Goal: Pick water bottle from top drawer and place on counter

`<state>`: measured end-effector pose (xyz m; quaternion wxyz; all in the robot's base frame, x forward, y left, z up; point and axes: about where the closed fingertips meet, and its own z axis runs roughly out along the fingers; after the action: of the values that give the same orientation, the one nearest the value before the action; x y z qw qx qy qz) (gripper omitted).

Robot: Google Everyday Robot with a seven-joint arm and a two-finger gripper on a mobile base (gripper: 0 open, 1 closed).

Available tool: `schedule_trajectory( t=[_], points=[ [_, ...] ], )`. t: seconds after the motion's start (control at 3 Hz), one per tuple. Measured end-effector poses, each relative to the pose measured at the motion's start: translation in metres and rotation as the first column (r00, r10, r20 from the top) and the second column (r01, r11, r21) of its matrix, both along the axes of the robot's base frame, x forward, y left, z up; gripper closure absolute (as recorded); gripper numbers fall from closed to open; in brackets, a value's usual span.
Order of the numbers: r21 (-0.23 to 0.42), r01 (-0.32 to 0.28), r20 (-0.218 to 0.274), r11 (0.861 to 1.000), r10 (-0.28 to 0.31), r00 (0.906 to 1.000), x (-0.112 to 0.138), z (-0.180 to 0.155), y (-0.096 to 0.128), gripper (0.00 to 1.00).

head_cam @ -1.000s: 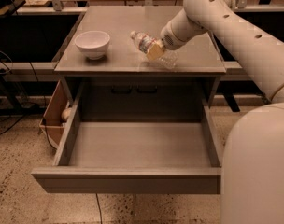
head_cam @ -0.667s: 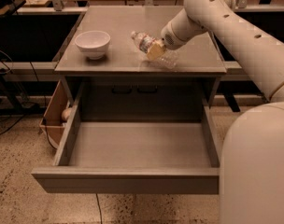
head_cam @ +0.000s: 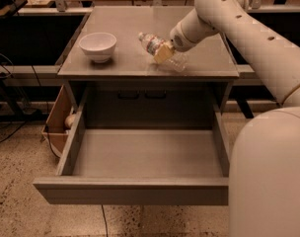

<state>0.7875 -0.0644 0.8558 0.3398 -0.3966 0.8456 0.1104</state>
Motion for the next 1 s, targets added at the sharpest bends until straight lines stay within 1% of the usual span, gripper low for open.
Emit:
schedule_trajectory(
  t=[0.33, 0.67, 1.0],
  points=[
    [0.026, -0.001, -0.006, 1.000, 0.001, 1.0000, 0.0021, 0.0009, 0.0040, 0.04],
    [0.042, -0.005, -0.013, 0.999, 0.006, 0.9999, 0.0023, 0.0007, 0.0067, 0.00],
    [0.095, -0.040, -0.017, 0.995, 0.042, 0.9990, 0.0005, 0.0048, 0.0053, 0.00]
  ],
)
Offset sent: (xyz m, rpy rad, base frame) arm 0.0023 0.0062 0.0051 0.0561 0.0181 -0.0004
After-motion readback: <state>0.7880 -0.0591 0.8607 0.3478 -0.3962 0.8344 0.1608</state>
